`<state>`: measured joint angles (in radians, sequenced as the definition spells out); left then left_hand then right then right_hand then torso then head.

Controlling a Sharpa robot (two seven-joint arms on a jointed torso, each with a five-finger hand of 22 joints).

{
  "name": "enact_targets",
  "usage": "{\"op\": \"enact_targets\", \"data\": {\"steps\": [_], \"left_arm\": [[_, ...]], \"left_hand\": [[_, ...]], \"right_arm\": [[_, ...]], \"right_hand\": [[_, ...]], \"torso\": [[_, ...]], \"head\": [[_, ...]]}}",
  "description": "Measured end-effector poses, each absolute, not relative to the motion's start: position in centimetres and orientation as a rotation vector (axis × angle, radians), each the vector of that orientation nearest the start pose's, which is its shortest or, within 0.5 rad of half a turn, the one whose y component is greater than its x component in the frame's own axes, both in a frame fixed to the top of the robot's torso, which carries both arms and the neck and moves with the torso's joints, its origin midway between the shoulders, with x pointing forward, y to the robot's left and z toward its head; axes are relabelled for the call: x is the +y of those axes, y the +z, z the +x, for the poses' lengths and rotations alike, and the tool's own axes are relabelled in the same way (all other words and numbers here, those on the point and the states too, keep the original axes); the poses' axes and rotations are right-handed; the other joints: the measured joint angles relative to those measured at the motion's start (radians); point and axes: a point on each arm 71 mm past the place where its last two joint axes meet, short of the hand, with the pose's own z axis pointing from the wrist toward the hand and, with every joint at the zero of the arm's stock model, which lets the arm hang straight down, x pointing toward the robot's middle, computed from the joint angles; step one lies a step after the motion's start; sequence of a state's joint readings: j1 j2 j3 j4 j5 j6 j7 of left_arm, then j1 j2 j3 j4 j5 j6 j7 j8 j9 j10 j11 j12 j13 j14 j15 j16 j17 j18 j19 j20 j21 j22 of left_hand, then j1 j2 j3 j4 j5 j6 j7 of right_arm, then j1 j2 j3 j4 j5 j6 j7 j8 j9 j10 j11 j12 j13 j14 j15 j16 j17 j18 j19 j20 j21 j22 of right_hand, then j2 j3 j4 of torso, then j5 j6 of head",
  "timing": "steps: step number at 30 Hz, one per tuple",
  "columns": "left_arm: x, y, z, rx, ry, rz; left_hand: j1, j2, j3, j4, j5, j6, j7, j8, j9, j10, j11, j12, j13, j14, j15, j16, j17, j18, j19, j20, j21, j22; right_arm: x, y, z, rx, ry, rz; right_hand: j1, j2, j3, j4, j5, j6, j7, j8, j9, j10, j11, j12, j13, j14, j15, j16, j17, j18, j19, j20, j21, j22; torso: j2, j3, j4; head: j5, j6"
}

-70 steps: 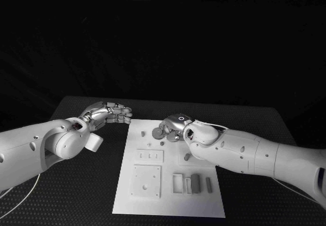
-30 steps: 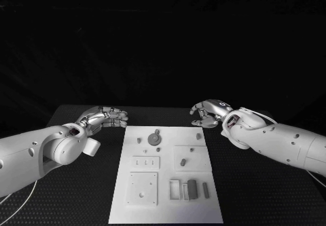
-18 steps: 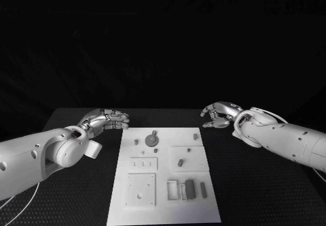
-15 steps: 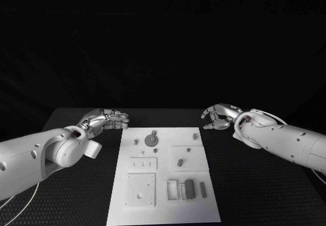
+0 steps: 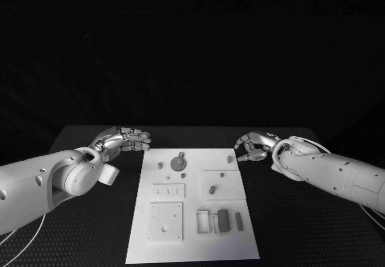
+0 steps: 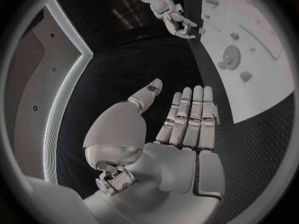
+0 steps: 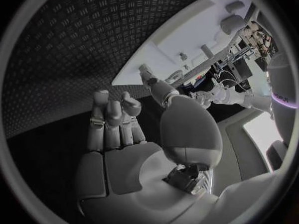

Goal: Assemble the parts on the task board

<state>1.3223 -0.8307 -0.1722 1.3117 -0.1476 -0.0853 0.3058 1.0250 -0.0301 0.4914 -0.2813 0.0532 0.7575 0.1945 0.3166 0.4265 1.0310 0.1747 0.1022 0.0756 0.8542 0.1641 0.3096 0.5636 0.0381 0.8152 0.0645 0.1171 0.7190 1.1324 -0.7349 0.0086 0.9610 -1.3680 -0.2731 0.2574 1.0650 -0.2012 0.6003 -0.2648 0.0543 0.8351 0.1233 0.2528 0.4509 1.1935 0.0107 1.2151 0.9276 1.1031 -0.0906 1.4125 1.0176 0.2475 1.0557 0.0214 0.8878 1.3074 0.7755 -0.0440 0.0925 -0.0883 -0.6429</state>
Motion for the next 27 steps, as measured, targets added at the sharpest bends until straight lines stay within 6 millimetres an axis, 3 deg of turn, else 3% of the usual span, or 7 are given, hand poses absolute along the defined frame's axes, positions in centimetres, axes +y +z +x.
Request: {"op": "enact_targets", "data": {"steps": [10, 27], "left_arm": [[25.8, -17.9, 52.6, 1.625, -1.419, -0.913], [25.9, -17.9, 52.5, 1.626, -1.417, -0.916]], "left_hand": [[0.000, 0.000, 0.000, 0.000, 0.000, 0.000, 0.000, 0.000, 0.000, 0.000, 0.000, 0.000, -0.001, 0.000, 0.000, 0.000, 0.000, 0.000, 0.000, 0.000, 0.000, 0.000], [0.000, 0.000, 0.000, 0.000, 0.000, 0.000, 0.000, 0.000, 0.000, 0.000, 0.000, 0.000, -0.001, 0.000, 0.000, 0.000, 0.000, -0.001, 0.000, 0.000, 0.000, 0.001]], "right_arm": [[-29.6, -25.1, 54.5, 1.709, 0.584, -0.097], [-28.9, -25.4, 54.5, 1.711, 0.595, -0.106]], "right_hand": [[0.000, 0.000, 0.000, 0.000, 0.000, 0.000, 0.000, 0.000, 0.000, -0.004, 0.004, 0.000, 0.001, -0.003, 0.003, 0.000, 0.000, 0.000, 0.000, 0.000, 0.000, 0.000], [-0.008, 0.016, -0.008, 0.008, 0.000, 0.002, 0.002, 0.000, 0.001, -0.007, 0.007, 0.004, 0.003, -0.006, 0.007, 0.005, 0.001, 0.000, 0.000, 0.000, 0.000, 0.000]], "torso": [[-0.001, -0.0012, 0.0020], [-0.001, -0.0024, -0.0007]], "head": [[0.005, -0.006], [0.012, -0.013]]}}
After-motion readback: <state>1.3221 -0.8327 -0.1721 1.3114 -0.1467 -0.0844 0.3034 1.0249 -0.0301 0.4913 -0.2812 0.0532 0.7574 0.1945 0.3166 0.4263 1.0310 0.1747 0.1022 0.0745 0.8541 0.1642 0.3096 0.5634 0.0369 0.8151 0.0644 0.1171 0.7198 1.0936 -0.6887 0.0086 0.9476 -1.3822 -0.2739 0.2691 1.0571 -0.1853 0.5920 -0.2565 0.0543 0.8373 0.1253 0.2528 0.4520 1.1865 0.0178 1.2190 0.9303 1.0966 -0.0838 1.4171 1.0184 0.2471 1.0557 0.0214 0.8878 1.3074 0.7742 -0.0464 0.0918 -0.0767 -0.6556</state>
